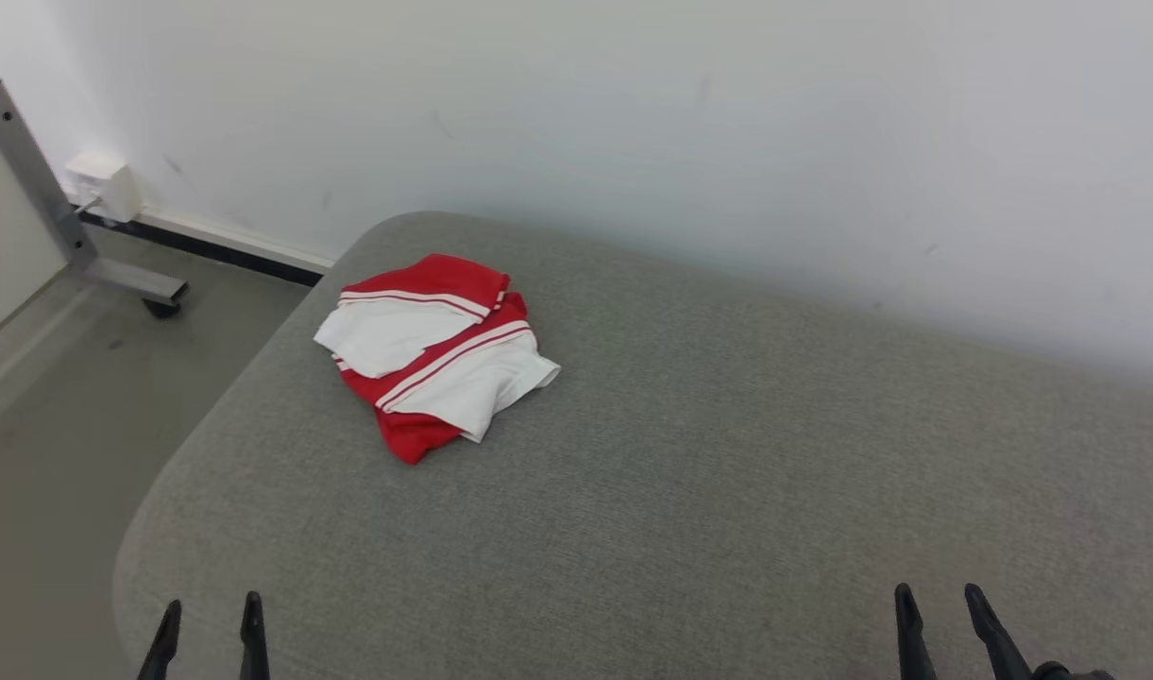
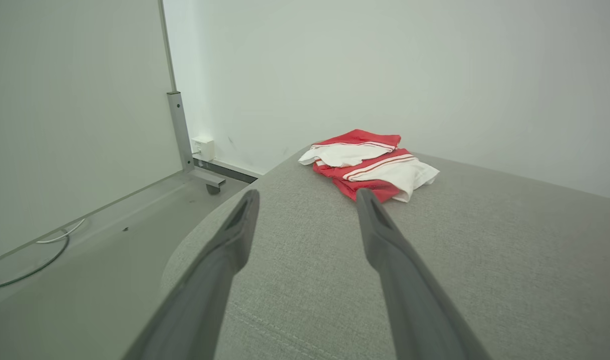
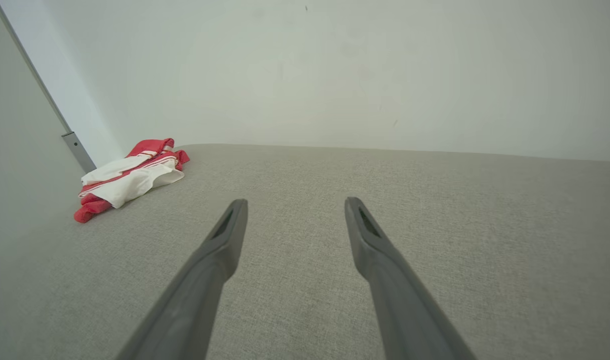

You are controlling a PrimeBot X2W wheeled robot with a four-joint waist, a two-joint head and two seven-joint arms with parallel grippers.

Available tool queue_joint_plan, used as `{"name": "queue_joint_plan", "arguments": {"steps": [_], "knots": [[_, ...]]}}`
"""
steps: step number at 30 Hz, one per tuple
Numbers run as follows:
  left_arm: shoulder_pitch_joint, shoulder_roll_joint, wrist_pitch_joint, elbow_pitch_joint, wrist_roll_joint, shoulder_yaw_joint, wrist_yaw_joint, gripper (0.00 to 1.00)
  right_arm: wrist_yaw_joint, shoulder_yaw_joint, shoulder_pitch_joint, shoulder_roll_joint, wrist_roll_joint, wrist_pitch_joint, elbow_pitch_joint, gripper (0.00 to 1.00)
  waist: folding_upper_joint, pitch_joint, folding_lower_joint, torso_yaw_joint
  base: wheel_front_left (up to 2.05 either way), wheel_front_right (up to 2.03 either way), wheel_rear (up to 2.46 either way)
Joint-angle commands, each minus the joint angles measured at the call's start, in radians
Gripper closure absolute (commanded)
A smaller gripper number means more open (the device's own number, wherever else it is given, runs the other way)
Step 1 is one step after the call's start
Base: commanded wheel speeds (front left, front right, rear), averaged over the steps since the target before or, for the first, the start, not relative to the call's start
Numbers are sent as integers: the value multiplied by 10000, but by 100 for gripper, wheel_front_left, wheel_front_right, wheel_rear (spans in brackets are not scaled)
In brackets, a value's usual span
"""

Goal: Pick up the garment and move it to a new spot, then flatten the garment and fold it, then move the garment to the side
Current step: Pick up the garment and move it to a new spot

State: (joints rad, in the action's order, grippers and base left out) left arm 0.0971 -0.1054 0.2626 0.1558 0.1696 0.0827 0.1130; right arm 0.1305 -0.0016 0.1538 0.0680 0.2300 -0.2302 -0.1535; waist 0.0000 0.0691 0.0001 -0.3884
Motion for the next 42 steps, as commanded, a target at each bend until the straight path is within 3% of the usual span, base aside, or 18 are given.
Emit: {"name": "queue_joint_plan", "arguments": {"steps": [1,16,23,29,37,42], "knots": [[141,-86,28,-23,66,99,-73,0,8,89,-135,-46,-6,-52,-3,0,0,-62,-1,-943,0,0,0],[581,75,30,-760,330,605,-421,0,8,792,-974,296,163,11,-497,0,0,-391,-1,-1192,0,0,0],[-155,-40,-60,-459,531,518,-314,0,8,325,-617,224,139,-102,-470,0,0,-282,-1,-1035,0,0,0],[-1838,-140,-104,-211,1065,654,-258,0,8,66,-830,362,-137,60,140,0,0,-1011,-1,-100,0,0,0],[-4706,-548,-163,229,1438,735,-206,0,8,-141,-1596,761,-328,373,964,0,0,-2766,-1,1319,0,0,0],[-6606,-1118,-427,763,1519,820,-235,0,8,-422,-2151,990,-407,477,1499,0,0,-4001,-1,2312,0,0,0]]}}
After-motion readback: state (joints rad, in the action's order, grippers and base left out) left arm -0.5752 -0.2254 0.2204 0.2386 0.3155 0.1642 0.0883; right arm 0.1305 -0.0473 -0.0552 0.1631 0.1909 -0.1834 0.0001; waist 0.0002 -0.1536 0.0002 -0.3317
